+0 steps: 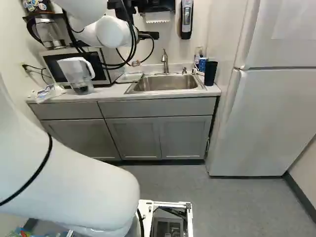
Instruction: Rinse the cup and place it in the tray
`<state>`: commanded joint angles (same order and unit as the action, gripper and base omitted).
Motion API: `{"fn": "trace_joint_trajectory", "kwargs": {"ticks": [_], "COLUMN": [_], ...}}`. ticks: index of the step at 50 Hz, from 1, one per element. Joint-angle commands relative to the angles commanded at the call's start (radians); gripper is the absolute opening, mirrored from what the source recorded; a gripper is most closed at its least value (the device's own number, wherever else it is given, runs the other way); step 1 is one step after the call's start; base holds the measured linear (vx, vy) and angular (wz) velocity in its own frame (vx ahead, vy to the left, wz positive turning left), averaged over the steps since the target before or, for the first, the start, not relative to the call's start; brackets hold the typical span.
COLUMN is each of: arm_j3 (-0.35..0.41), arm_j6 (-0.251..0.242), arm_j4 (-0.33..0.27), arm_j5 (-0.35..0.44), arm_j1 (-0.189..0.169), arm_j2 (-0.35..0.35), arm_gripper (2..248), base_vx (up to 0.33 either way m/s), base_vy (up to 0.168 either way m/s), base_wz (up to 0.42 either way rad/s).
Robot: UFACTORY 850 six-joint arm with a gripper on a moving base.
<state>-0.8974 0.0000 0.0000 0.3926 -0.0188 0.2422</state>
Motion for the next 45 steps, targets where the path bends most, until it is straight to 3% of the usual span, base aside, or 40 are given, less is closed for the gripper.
{"fn": "trace_joint_trajectory", "kwargs": {"ticks": [45], "arm_j3": [0.000], "arm_j6": [0.000], "arm_j4": [0.000], "arm_j5": [0.000], "arm_j1": [0.000], "arm_j2": [0.000], "arm_gripper": [247], "base_vx": [0.000], "base_vy": [0.000], "base_wz": [0.000]}}
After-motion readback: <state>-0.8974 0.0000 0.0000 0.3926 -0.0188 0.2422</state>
